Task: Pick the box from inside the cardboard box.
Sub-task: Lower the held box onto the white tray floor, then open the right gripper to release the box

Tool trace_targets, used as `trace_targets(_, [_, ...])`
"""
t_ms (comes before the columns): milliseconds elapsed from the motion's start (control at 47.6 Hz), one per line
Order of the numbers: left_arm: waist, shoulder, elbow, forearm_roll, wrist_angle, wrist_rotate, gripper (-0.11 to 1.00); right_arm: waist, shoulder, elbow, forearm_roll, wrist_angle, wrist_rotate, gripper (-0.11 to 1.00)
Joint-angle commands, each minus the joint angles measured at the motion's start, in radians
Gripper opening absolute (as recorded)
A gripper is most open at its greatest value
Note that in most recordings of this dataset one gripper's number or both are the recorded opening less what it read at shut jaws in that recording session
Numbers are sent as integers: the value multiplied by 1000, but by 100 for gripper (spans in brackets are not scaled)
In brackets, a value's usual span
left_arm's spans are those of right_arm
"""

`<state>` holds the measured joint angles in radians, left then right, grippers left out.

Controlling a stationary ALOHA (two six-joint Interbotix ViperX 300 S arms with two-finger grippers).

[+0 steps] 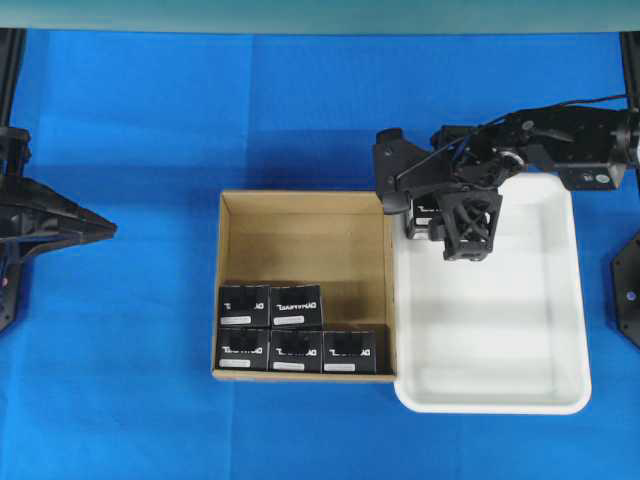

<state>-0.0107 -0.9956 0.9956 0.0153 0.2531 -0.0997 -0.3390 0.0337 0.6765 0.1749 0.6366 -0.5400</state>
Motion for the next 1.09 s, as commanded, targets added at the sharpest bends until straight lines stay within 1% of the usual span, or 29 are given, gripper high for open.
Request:
trace_targets(0, [0,6,-25,2,-9,-2,-5,5,3,-9,3,-6,-3,67])
trace_targets(63, [0,5,-26,3,-8,-2,-5,5,5,-11,3,-12,-2,83])
trace_targets(105, [0,3,-26,3,-8,-2,-5,8,5,-11,3,-17,-2,91])
trace_targets(168, [0,2,-26,3,-8,-2,-5,9,2,-15,3,-14,2,97])
trace_targets(336, [-2,5,-26,2,-9,-2,-5,9,-26,-41,3,31,17,96])
trace_targets(441, [-3,6,-25,2,-9,-2,-5,8,-74,-78,3,75,40,96])
trace_targets(567, [-3,8,-25,3,-8,-3,-5,6,-133,-110,2,106,52,96])
trace_targets(693, [-3,6,-23,2,-8,-2,-5,-3,-187,-124,0,107,52,95])
trace_targets(1071, [-8,8,-23,2,-6,-3,-5,-5,-287,-123,3,112,55,96])
